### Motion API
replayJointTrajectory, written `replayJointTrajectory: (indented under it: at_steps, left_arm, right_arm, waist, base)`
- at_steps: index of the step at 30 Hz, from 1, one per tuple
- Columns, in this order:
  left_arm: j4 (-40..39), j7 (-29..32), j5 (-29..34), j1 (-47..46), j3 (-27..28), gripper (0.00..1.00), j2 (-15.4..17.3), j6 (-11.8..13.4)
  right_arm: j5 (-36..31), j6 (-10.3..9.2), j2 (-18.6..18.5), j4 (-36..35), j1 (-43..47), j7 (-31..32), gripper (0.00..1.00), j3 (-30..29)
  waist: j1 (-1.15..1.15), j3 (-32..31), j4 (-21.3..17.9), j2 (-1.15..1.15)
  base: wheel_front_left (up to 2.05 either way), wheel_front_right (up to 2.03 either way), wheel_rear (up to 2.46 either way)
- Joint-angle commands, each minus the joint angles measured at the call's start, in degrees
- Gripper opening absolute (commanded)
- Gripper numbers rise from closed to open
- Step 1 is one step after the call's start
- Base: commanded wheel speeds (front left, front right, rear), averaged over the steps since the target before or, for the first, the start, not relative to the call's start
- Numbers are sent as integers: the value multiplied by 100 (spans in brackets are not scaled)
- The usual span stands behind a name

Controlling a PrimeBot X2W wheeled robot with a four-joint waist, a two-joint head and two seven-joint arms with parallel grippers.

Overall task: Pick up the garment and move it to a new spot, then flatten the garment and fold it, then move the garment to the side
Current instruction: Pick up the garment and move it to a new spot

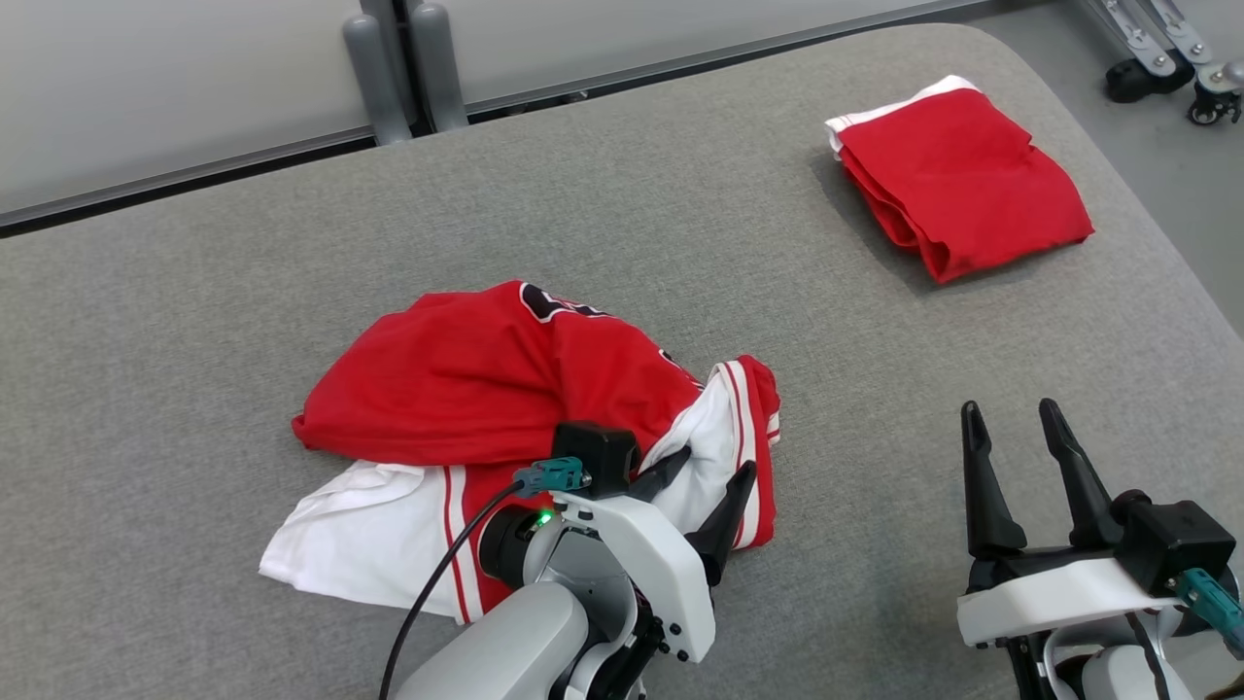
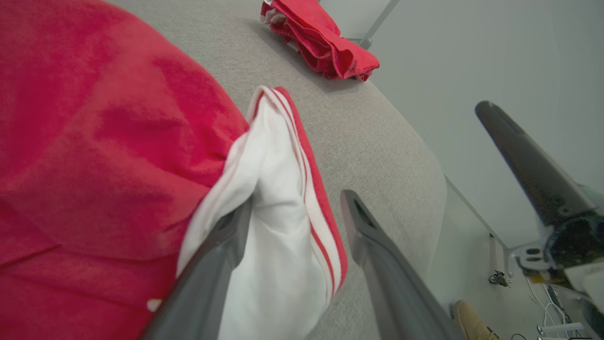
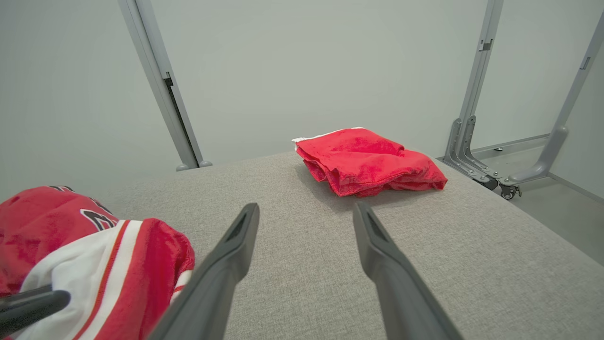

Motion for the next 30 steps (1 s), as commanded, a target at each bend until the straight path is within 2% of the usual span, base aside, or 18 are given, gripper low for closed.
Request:
replayJointTrajectory:
  at_steps: [1, 4, 9, 13, 17, 20, 23, 26, 28, 30]
  left_arm:
    - [13, -154, -71, -118, -9, 100, 25, -85]
    - [97, -424, 21, -146, -23, 100, 49, -151]
    - [-160, -1233, 277, 211, 178, 100, 455, -28]
    - [-625, -1681, 333, 788, 608, 100, 922, 331]
    - [-1051, -1832, 472, 1594, 1126, 100, 1325, 760]
    - [-1378, -1855, 612, 2201, 1718, 100, 1393, 907]
    - [-1567, -1853, 989, 2867, 2361, 100, 1391, 848]
    - [-1671, -1855, 1346, 3407, 3024, 100, 1209, 680]
    - [-1693, -1856, 1621, 3774, 3398, 100, 1095, 536]
    - [-1702, -1856, 1966, 4149, 3891, 100, 894, 272]
  right_arm:
    - [-42, 0, -22, -31, -9, -28, 100, -29]
    - [-124, -1, -26, -57, 29, -28, 100, -88]
    - [-371, -1, -26, -182, 189, -28, 100, -269]
    - [-581, -1, -26, -265, 415, -28, 100, -440]
    - [-765, -1, -26, -284, 729, -28, 100, -646]
    - [-847, 0, -24, -315, 951, -27, 100, -755]
    - [-843, -1, -27, -329, 1157, -27, 100, -864]
    - [-766, -1, -27, -320, 1365, -27, 100, -976]
    - [-710, -1, -27, -272, 1511, -28, 100, -1013]
    - [-637, -1, -27, -206, 1659, -27, 100, -1030]
  waist:
    - [0, -41, 81, 0]
    - [0, -114, 197, 0]
    - [0, -444, 574, 0]
    - [0, -802, 914, 0]
    - [0, -1166, 1284, 0]
    - [0, -1336, 1533, 0]
    - [0, -1489, 1753, 0]
    - [0, -1649, 1937, 0]
    - [0, -1754, 2027, 0]
    - [0, -1858, 2117, 0]
  base:
    - [0, 0, 0]
    - [0, 0, 0]
    - [0, 0, 0]
    - [0, 0, 0]
    - [0, 0, 0]
    - [0, 0, 0]
    - [0, 0, 0]
    - [0, 0, 0]
    - [0, 0, 0]
    - [0, 0, 0]
